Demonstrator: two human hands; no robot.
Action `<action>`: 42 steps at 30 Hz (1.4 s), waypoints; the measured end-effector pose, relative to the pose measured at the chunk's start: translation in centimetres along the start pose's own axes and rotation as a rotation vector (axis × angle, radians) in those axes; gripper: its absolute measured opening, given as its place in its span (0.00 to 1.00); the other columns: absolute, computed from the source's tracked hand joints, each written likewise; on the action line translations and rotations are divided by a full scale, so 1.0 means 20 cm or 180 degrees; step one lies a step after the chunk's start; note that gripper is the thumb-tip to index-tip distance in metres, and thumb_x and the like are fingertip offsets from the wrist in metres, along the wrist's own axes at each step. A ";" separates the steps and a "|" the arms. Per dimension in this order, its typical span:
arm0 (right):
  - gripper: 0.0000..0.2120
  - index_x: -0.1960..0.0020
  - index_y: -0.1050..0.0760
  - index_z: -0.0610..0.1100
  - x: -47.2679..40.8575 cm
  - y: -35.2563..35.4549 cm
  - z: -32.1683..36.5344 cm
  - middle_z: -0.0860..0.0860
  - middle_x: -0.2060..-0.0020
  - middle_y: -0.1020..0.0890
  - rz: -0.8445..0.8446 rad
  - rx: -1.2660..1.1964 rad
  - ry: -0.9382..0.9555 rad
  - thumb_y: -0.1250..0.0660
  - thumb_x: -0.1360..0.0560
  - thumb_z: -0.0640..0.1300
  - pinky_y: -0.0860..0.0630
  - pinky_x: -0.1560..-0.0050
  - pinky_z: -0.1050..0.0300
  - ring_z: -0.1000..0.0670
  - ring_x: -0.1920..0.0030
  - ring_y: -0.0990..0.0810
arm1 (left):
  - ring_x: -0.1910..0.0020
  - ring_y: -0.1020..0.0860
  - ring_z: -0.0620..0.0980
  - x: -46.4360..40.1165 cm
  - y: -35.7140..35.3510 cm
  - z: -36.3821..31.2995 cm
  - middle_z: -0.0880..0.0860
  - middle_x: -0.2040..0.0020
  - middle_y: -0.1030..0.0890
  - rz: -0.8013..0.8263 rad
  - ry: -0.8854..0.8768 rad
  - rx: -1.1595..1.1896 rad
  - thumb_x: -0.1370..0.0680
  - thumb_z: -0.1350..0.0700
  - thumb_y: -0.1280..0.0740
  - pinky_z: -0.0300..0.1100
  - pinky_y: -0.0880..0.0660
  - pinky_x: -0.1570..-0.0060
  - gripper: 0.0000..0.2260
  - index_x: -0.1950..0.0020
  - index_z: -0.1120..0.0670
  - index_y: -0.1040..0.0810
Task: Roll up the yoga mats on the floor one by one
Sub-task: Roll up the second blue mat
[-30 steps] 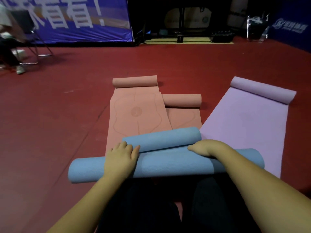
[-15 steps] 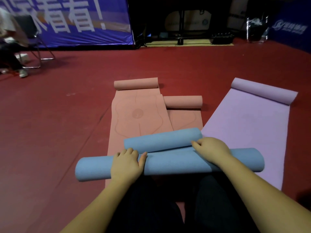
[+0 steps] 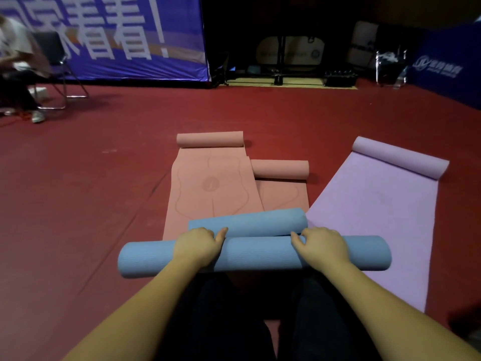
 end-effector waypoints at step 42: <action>0.27 0.60 0.19 0.46 0.08 -0.06 0.02 0.47 0.62 0.17 -0.0368 -0.0186 0.0129 0.48 0.27 0.64 0.28 0.53 0.49 0.41 0.59 0.19 | 0.52 0.23 0.59 0.01 -0.05 0.01 0.55 0.57 0.21 -0.0597 -0.0216 -0.0056 0.18 0.40 0.48 0.49 0.35 0.56 0.24 0.61 0.55 0.24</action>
Point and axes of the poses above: each hand's wrist, its own x-axis away from the middle knuckle, its own y-axis out of the back of the hand, z = x × y, the point moved 4 cm from there along -x, towards the middle knuckle
